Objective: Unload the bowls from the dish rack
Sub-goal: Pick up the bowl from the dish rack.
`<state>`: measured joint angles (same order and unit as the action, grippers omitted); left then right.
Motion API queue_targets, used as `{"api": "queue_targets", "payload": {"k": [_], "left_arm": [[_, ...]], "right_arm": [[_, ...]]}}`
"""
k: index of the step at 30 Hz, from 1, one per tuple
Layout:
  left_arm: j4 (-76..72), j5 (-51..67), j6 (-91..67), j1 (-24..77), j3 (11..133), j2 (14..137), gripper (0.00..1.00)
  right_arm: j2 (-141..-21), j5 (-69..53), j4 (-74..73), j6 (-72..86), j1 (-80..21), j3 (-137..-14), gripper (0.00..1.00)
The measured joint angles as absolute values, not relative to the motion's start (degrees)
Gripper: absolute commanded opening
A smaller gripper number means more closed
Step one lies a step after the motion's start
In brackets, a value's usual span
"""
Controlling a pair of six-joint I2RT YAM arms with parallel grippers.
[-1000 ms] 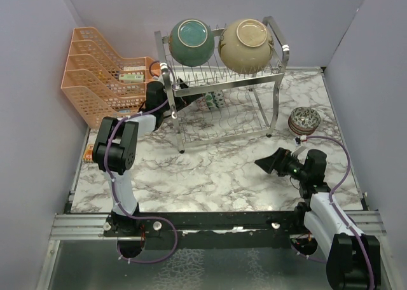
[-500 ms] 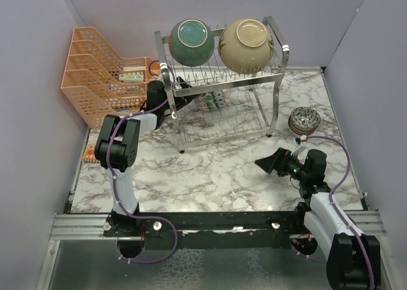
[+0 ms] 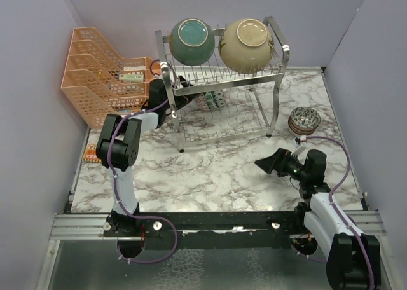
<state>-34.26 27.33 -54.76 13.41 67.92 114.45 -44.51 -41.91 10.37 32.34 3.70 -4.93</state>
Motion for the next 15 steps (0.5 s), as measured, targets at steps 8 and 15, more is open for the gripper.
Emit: {"api": "queue_targets", "payload": {"k": [8, 15], "left_arm": [[-31.3, 26.5, -54.5, 13.9, 70.1, 114.9, 0.95], [-27.9, 25.6, -53.1, 14.9, 72.6, 115.5, 0.94]], "right_arm": [[-44.5, -41.9, 10.4, 32.4, 3.7, -4.9, 0.98], [-44.5, -42.1, 10.4, 32.4, 3.7, -4.9, 0.98]]}}
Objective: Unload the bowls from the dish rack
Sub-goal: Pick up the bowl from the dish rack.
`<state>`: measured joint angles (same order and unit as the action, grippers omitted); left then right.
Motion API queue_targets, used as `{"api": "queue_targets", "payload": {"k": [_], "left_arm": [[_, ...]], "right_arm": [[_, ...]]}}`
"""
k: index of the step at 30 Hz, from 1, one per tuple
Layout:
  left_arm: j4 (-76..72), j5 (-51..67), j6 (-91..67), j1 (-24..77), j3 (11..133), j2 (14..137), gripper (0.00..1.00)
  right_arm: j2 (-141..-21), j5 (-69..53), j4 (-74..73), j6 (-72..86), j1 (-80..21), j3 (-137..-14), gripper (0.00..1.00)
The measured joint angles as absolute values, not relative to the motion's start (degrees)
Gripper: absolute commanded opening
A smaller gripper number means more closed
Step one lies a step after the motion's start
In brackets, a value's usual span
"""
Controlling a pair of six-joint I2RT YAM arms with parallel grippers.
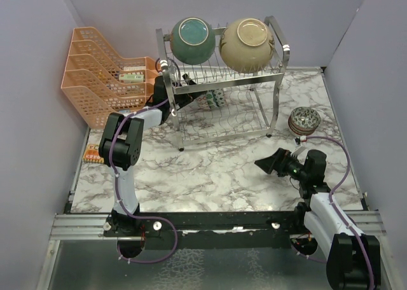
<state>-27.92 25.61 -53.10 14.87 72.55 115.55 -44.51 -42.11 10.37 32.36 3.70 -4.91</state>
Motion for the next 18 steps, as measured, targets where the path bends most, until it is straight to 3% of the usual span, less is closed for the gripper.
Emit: {"api": "queue_targets", "payload": {"k": [18], "left_arm": [[-25.2, 24.6, -51.5, 15.1, 73.2, 115.6, 0.72]], "right_arm": [[-44.5, -42.3, 10.4, 32.7, 3.7, -4.8, 0.98]]}}
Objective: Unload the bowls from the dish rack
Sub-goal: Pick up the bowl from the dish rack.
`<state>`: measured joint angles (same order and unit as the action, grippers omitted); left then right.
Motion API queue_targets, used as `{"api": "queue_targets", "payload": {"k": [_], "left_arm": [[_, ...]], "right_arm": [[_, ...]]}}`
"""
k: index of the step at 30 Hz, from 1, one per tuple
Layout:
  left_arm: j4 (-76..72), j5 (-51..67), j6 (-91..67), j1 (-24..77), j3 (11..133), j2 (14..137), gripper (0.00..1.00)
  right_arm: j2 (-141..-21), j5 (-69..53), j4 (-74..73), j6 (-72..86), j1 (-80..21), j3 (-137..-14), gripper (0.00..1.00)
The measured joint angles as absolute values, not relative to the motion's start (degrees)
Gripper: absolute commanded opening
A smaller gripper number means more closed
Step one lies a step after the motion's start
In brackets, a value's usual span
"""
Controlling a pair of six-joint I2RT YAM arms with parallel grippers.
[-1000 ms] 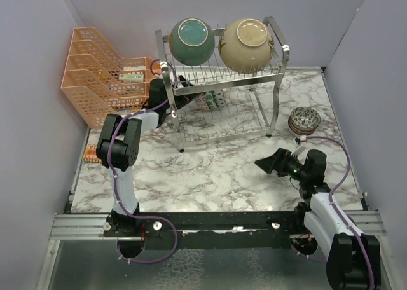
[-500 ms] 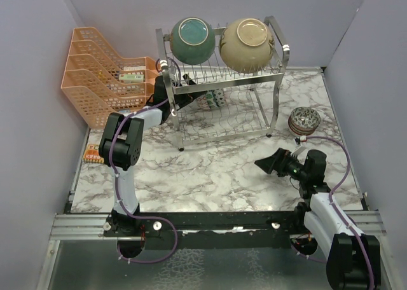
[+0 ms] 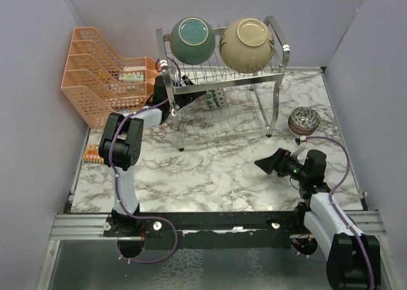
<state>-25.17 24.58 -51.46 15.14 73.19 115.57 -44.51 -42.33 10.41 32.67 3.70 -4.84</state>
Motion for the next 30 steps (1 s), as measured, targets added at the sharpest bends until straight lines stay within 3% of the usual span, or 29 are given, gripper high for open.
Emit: {"api": "queue_targets", "payload": {"k": [19, 30], "left_arm": [[-24.3, 23.9, -50.7, 15.0, 72.7, 114.3, 0.65], [-23.2, 22.9, -50.3, 15.1, 72.5, 113.6, 0.55]], "right_arm": [[-44.5, -42.5, 10.5, 32.7, 3.7, -4.7, 0.98], [-44.5, -42.6, 10.6, 32.7, 3.7, -4.6, 0.98]]}}
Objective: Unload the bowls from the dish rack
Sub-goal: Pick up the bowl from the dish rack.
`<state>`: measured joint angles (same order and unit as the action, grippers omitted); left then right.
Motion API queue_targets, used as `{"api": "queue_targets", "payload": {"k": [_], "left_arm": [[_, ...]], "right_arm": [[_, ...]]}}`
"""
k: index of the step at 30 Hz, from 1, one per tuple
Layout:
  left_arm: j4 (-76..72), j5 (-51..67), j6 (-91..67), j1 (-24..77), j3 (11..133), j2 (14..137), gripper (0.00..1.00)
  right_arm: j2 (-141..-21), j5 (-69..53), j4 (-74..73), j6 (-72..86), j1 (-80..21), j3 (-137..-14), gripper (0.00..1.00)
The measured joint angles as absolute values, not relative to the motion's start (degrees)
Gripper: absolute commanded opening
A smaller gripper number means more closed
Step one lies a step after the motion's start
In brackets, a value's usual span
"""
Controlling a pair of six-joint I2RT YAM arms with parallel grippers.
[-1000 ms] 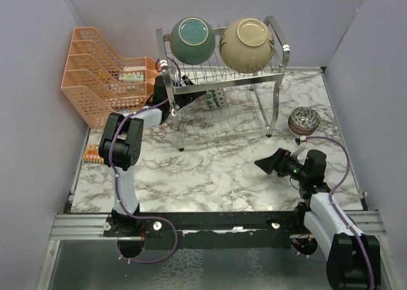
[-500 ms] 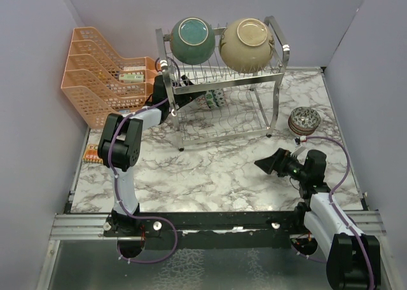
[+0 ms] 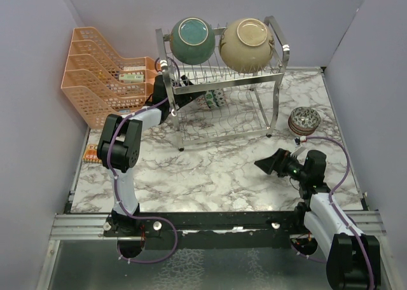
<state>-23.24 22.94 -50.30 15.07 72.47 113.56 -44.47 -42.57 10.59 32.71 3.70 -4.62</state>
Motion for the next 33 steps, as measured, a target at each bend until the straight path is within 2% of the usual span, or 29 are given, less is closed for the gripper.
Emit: {"api": "queue_targets", "payload": {"k": [13, 21, 33], "left_arm": [[-10.1, 22.0, -45.4, 15.5, 79.5, 113.6, 0.55], [-0.5, 17.6, -40.7, 16.9, 85.7, 113.5, 0.55], [6.7, 12.4, -36.7, 17.0, 86.9, 111.8, 0.54]], "right_arm": [[-44.7, -42.8, 11.1, 32.8, 3.7, -4.4, 0.98], [-44.7, -43.0, 11.5, 32.8, 3.7, -4.3, 0.98], [-44.8, -43.0, 12.0, 32.8, 3.7, -4.3, 0.98]]}}
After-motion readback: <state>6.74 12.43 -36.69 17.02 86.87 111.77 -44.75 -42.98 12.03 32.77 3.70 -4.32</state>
